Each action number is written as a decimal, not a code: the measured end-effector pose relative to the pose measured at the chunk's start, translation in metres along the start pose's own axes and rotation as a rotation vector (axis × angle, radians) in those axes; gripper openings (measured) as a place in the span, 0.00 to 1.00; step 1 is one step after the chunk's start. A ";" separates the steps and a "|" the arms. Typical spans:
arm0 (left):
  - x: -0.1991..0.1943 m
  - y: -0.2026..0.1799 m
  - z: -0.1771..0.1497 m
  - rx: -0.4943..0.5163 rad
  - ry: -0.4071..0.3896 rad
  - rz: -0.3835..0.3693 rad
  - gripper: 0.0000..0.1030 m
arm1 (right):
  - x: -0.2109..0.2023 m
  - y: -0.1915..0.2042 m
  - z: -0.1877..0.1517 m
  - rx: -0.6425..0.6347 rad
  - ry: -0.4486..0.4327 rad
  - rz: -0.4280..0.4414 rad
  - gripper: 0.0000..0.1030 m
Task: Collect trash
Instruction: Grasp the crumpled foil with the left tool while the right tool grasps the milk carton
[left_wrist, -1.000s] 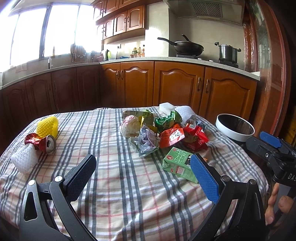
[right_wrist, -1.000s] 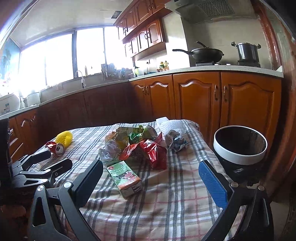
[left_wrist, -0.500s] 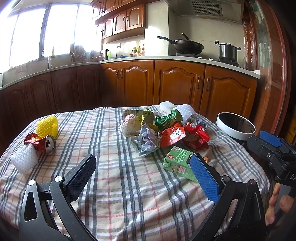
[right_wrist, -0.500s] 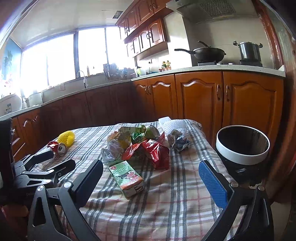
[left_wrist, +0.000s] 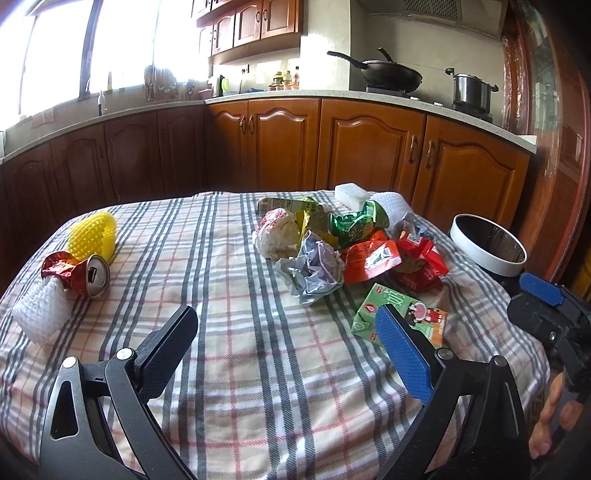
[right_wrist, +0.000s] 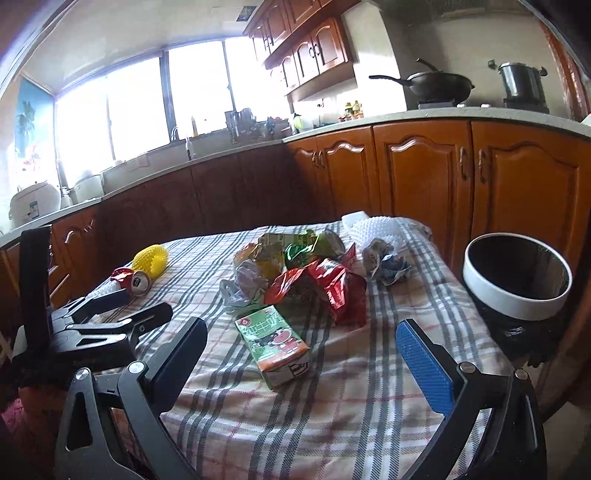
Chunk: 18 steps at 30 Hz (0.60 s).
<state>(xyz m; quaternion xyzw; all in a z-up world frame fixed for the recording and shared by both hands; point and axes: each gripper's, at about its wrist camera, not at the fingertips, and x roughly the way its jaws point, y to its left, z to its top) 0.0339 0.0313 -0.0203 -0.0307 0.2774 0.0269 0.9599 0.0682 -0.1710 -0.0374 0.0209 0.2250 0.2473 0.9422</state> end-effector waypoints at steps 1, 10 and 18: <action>0.003 0.001 0.002 -0.001 0.010 -0.002 0.95 | 0.004 0.001 0.000 -0.003 0.012 0.009 0.97; 0.045 0.009 0.019 -0.007 0.121 -0.031 0.93 | 0.043 0.004 -0.005 -0.016 0.151 0.111 0.84; 0.088 0.009 0.036 -0.022 0.209 -0.094 0.93 | 0.078 0.010 -0.007 -0.078 0.260 0.142 0.78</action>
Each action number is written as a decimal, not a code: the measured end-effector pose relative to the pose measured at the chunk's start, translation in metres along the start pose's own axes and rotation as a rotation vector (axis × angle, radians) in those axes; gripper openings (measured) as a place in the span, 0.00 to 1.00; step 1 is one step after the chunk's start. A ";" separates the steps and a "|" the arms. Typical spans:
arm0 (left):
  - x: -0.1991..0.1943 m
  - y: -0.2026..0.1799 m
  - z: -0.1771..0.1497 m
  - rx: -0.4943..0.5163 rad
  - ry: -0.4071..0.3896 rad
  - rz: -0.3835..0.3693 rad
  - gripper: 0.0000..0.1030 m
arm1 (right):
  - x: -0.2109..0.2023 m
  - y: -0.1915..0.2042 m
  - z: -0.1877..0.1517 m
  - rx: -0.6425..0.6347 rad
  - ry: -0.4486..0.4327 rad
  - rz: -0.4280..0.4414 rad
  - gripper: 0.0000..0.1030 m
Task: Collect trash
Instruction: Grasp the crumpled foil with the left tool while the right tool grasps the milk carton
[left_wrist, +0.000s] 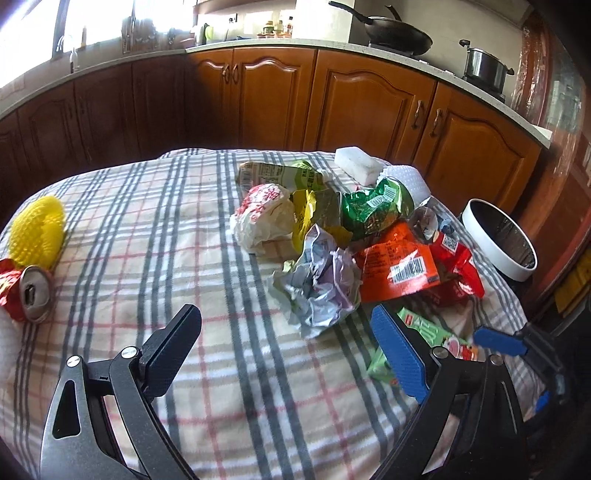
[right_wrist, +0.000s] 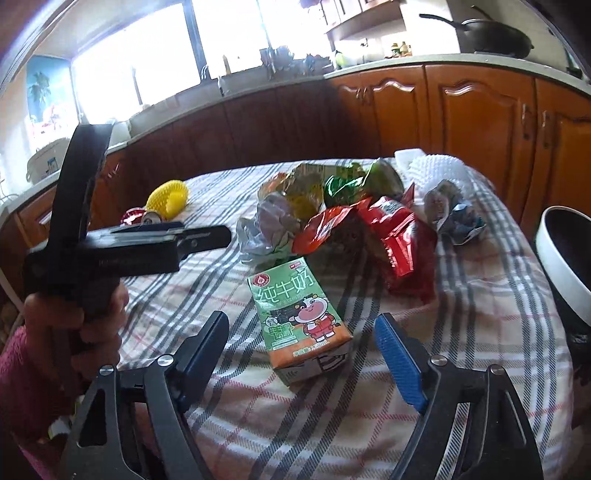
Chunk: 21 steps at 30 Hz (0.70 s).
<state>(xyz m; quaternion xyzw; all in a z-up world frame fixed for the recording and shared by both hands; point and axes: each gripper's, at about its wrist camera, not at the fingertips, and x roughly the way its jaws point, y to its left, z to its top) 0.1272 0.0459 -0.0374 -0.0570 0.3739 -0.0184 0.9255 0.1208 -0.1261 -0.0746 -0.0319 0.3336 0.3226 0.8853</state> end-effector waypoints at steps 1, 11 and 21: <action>0.004 -0.002 0.003 0.004 0.004 -0.004 0.92 | 0.003 0.000 0.001 -0.004 0.013 0.002 0.77; 0.036 -0.022 0.014 0.063 0.058 -0.049 0.35 | 0.018 -0.006 -0.001 -0.002 0.057 0.020 0.55; 0.002 -0.028 0.000 0.063 0.020 -0.148 0.03 | -0.032 -0.025 -0.012 0.096 -0.021 -0.014 0.51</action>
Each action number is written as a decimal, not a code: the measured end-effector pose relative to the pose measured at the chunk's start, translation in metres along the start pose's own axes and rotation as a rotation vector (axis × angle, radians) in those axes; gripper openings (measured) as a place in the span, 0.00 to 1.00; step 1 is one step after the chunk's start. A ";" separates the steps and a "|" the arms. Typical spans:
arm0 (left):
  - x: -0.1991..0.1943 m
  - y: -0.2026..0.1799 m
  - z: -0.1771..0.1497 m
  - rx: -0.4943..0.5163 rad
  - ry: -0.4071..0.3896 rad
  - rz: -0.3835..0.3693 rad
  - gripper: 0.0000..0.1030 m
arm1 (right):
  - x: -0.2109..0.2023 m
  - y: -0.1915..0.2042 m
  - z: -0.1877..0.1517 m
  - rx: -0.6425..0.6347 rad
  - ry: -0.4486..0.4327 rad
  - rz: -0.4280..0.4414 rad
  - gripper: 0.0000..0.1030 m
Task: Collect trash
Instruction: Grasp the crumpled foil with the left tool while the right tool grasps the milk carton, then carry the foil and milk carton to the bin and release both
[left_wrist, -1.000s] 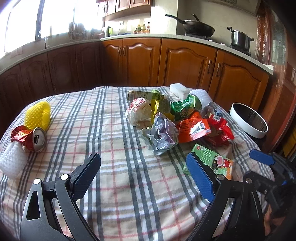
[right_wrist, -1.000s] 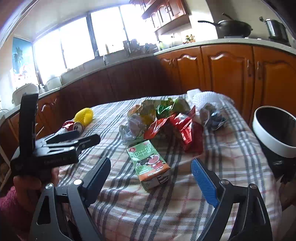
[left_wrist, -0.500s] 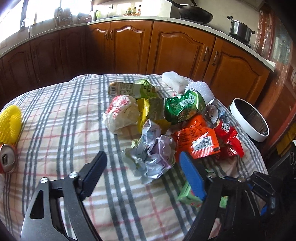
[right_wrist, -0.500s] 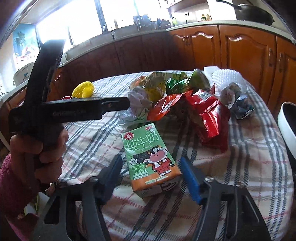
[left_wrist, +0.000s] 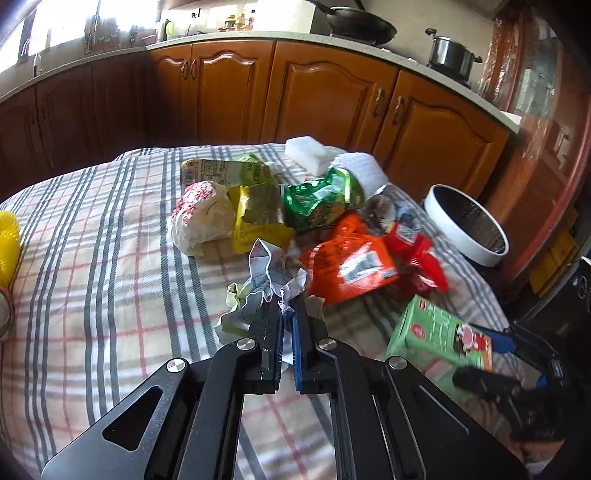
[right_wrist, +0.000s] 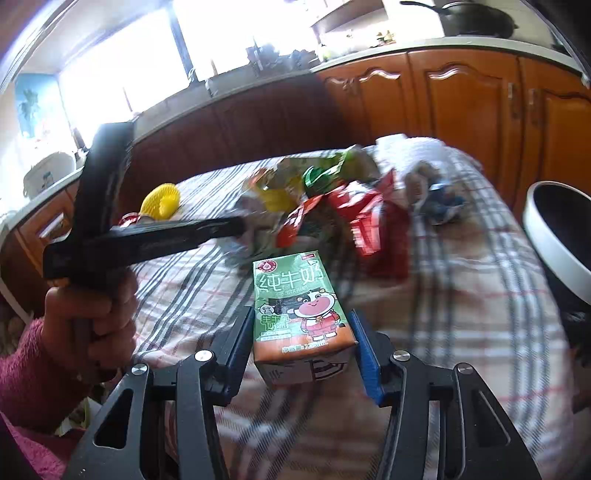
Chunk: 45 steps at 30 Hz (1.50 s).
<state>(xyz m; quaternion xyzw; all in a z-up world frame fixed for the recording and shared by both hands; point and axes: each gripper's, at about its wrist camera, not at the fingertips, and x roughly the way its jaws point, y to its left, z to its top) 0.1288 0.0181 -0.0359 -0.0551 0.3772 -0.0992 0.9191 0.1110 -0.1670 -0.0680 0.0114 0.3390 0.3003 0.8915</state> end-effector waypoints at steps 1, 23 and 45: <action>-0.006 -0.003 -0.001 0.000 -0.005 -0.014 0.03 | -0.004 -0.002 0.000 0.006 -0.009 -0.006 0.50; 0.004 -0.134 0.040 0.153 0.005 -0.292 0.03 | -0.091 -0.106 0.012 0.161 -0.182 -0.241 0.49; 0.114 -0.239 0.108 0.204 0.122 -0.393 0.03 | -0.091 -0.236 0.053 0.258 -0.161 -0.429 0.49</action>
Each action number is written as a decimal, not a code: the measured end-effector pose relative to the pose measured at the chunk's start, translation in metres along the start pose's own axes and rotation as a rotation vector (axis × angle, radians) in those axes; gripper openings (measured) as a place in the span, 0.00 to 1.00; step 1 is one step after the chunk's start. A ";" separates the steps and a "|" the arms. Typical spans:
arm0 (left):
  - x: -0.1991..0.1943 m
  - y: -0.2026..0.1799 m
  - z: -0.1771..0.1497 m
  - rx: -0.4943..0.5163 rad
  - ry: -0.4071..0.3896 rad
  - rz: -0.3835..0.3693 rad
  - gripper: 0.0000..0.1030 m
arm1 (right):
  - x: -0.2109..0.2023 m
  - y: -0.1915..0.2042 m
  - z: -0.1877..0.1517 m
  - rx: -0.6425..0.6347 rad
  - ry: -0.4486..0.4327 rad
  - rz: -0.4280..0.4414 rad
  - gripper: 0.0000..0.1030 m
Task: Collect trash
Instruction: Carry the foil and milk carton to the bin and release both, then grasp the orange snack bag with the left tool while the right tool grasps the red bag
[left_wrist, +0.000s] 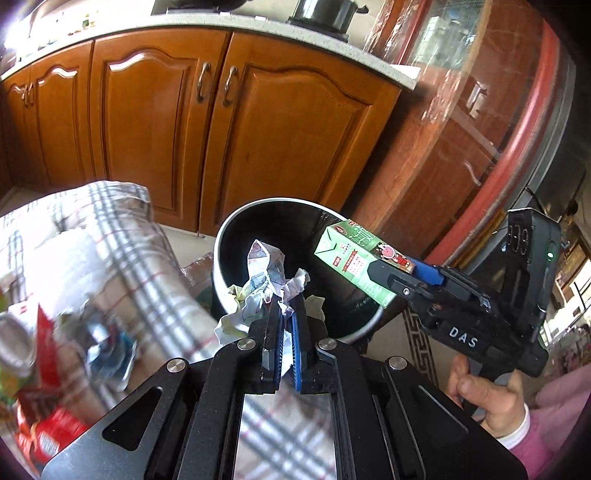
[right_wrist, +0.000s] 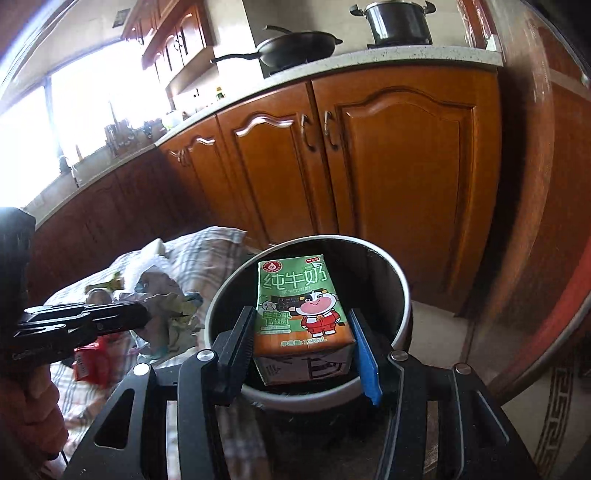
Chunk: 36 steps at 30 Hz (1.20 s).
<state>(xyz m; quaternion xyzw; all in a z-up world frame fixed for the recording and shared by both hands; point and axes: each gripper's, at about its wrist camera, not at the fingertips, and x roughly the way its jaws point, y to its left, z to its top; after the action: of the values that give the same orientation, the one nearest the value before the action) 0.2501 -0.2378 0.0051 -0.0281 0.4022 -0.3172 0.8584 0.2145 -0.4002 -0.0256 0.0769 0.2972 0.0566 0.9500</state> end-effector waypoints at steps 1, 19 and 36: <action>0.006 0.000 0.003 -0.001 0.010 -0.001 0.03 | 0.004 -0.002 0.002 -0.002 0.007 -0.004 0.49; 0.053 -0.011 0.029 0.025 0.076 0.036 0.45 | 0.042 -0.028 0.016 0.026 0.077 -0.004 0.51; -0.049 0.009 -0.044 -0.037 -0.059 0.080 0.72 | -0.010 0.016 -0.017 0.117 -0.013 0.132 0.99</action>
<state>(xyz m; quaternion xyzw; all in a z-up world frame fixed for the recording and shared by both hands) 0.1997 -0.1937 0.0057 -0.0372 0.3833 -0.2740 0.8813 0.1956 -0.3844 -0.0307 0.1522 0.2881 0.1013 0.9400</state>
